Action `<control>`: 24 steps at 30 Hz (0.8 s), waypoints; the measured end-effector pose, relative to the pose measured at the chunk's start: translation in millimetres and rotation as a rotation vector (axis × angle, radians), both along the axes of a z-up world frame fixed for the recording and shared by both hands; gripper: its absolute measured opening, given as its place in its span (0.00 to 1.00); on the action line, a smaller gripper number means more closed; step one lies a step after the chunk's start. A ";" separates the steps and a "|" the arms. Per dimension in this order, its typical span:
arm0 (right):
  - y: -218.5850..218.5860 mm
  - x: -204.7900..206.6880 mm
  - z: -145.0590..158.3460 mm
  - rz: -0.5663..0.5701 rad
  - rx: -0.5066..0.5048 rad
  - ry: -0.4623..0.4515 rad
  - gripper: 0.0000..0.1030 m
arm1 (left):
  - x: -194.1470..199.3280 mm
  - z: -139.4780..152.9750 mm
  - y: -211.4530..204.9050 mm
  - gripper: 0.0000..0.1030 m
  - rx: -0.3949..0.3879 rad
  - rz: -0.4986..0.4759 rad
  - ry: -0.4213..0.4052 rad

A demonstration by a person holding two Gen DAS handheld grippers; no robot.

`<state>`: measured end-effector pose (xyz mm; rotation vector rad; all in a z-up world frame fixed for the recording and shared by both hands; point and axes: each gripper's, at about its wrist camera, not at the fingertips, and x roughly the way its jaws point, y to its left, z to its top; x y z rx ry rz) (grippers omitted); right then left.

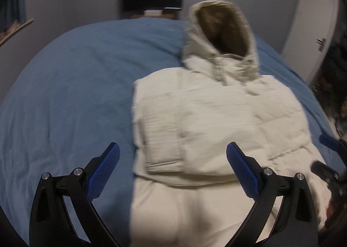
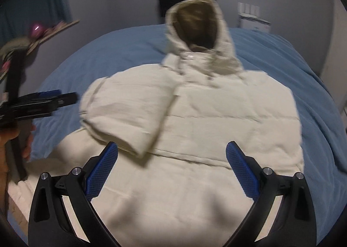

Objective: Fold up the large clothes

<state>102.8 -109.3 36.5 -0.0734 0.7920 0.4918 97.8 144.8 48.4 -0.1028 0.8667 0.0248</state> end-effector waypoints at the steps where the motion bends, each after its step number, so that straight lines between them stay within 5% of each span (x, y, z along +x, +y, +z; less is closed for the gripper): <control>1: 14.6 0.3 1.1 0.027 -0.021 -0.013 0.93 | 1.3 -2.2 8.0 0.92 0.005 0.030 0.011; 14: 154.6 1.1 -38.6 0.270 -0.181 -0.081 0.90 | -2.9 -9.4 68.4 0.92 -0.099 0.213 0.020; 21: 186.4 9.8 -68.4 0.259 -0.347 -0.153 0.66 | -4.1 -18.0 91.8 0.92 -0.240 0.267 0.014; 23: 182.5 15.4 -71.4 0.236 -0.350 -0.163 0.48 | -4.7 -17.7 93.7 0.92 -0.265 0.268 0.006; 24: 179.3 16.6 -70.6 0.233 -0.337 -0.167 0.31 | -3.8 -17.5 92.6 0.92 -0.267 0.267 0.004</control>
